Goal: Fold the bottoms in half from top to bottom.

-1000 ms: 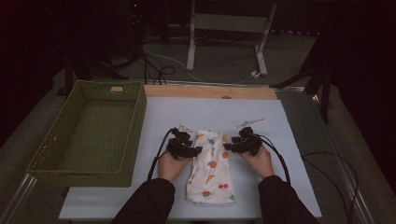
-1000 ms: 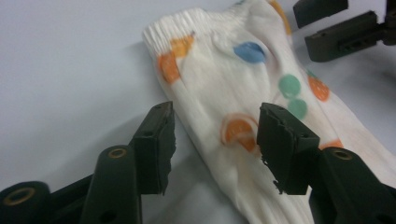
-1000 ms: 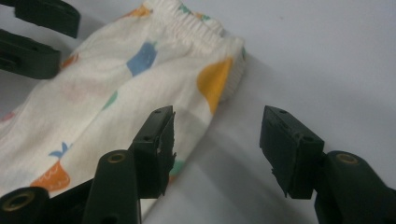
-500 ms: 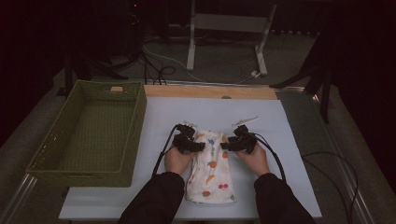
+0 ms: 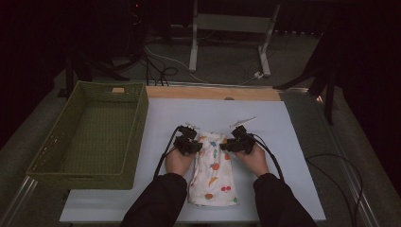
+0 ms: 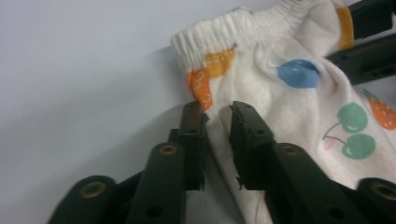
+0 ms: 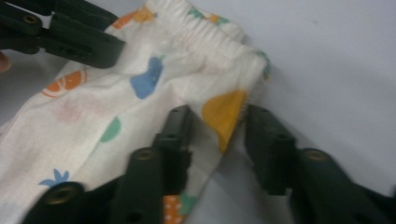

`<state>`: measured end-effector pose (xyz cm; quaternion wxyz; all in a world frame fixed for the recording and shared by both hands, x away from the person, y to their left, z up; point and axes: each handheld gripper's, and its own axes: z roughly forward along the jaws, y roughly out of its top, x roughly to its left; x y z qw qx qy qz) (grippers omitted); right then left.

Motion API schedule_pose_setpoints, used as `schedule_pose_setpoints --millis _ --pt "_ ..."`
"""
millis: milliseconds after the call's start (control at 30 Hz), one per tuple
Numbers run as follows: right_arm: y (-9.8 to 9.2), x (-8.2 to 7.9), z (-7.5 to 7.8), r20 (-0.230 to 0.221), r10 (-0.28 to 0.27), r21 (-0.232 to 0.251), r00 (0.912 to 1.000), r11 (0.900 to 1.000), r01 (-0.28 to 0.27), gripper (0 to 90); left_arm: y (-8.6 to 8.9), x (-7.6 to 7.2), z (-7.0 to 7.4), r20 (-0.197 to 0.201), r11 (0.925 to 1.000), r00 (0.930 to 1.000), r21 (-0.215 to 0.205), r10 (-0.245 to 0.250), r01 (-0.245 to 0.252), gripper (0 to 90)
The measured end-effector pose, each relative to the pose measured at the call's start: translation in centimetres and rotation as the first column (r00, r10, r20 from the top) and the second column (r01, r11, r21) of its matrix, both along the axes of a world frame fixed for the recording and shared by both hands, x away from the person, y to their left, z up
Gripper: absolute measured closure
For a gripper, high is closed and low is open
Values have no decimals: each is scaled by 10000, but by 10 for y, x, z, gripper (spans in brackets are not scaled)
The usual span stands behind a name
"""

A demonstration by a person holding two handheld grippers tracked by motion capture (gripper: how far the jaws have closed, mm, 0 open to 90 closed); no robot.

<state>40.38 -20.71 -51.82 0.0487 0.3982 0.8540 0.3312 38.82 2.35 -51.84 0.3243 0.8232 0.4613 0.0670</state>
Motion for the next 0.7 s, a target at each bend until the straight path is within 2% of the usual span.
schedule_pose_setpoints --millis 33,67,100,167,333,467,500,533,567,633,700 --pt "2 -1 0 110 19 -102 9999 9999 -18 711 0 0 -1 -60 9999 9999 -70 -103 103 833" --pt "2 -1 0 66 53 -72 10000 10000 -52 742 1 1 -1 -127 9997 9998 -188 -152 149 857" --pt "1 0 -1 -69 141 49 9999 9999 -141 816 1 1 -1 -169 9996 9997 -220 -170 167 875" --pt "-1 0 -2 -249 229 141 9994 9996 -226 862 2 2 -1 -186 9994 9997 -323 -147 141 884" --pt "-9 2 0 -319 37 46 9995 10000 -36 873 3 5 0 -135 9991 9999 -407 -88 83 897" --pt "-17 5 10 -65 -244 -61 9997 9997 243 876 1 12 10 145 9986 9999 -530 -32 40 897" --pt "-20 6 13 35 -308 -12 9995 9995 308 876 0 16 17 265 9979 9996 -643 -37 54 897" --pt "-20 6 13 35 -308 -12 9995 9995 308 876 0 16 17 265 9979 9996 -643 -37 54 897" --pt "-24 6 17 180 -429 187 9989 9989 426 876 0 18 22 396 9970 9992 -774 6 25 897" --pt "-27 5 20 250 -457 235 9986 9987 451 876 1 18 26 611 9961 9981 -882 -4 58 896" --pt "-28 3 21 341 -423 366 9985 9985 411 876 2 16 26 672 9966 9977 -804 -132 186 896"
